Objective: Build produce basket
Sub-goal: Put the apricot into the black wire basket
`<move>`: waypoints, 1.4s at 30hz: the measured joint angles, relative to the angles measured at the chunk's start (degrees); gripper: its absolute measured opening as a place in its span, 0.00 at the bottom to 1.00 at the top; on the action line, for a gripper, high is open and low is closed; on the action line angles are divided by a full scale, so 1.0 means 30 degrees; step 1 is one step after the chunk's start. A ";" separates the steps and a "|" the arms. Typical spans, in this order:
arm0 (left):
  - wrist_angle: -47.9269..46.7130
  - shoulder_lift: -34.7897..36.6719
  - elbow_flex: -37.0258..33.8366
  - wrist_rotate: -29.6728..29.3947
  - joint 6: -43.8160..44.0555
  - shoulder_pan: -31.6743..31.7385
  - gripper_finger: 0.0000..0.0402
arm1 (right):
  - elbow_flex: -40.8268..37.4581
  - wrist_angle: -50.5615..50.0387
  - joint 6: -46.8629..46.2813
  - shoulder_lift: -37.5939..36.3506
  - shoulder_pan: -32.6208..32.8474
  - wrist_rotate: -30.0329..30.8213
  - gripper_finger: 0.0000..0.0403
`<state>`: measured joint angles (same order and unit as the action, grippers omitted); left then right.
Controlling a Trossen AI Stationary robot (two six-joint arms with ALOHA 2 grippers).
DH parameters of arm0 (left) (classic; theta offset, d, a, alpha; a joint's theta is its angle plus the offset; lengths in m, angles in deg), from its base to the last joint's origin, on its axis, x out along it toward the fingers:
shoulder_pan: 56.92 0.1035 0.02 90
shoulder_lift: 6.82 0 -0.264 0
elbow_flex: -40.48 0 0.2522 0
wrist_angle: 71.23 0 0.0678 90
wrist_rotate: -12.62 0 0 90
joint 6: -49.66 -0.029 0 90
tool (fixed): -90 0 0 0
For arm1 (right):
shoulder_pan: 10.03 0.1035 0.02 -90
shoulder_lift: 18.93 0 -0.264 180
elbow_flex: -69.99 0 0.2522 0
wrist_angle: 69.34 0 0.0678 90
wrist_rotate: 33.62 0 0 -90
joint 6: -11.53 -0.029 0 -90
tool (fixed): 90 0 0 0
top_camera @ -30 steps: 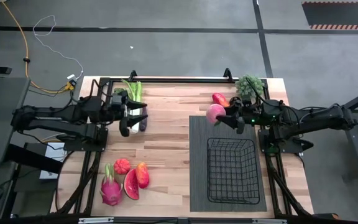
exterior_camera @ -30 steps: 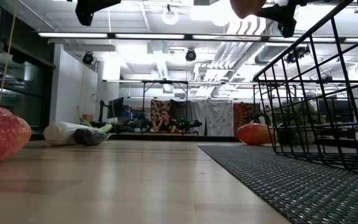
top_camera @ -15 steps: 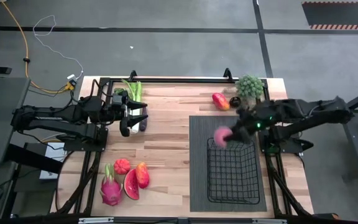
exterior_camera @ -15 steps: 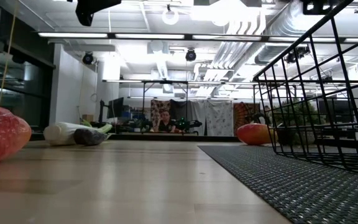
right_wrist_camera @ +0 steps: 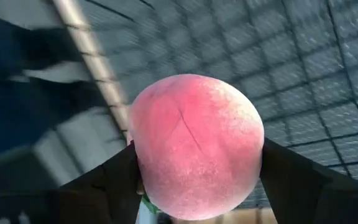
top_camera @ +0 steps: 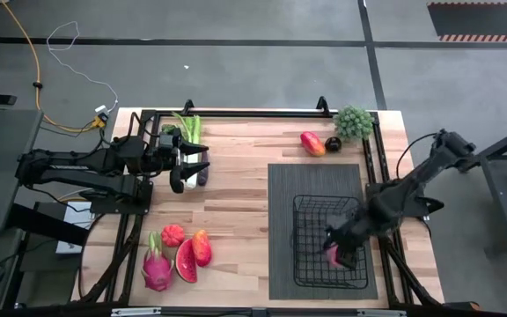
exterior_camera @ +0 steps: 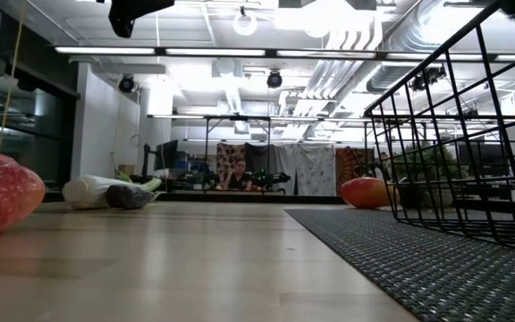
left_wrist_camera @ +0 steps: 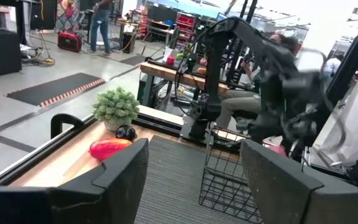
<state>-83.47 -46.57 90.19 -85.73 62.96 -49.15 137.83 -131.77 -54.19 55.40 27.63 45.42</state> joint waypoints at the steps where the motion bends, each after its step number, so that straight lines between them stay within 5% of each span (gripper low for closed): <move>1: 0.0000 0.0000 0.0000 0.0000 0.0000 0.0007 0.61 | -0.0201 0.0024 0.0076 0.0433 0.0110 0.0083 0.64; 16: 0.0000 0.0000 0.0000 0.0003 0.0000 0.0000 0.61 | -0.0800 0.2635 0.1916 0.4110 0.0260 0.0772 0.67; 35: -0.0008 0.0000 -0.0007 0.0004 0.0000 0.0001 0.61 | -0.0808 0.2873 0.1536 0.4369 0.0260 -0.0850 0.73; 42: -0.0012 0.0000 -0.0007 0.0011 0.0000 0.0004 0.61 | -0.0808 0.2872 0.1415 0.4362 0.0108 -0.1007 0.87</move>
<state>-83.50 -46.57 90.16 -85.70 62.96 -49.14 135.40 -123.15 -49.94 68.48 27.95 42.39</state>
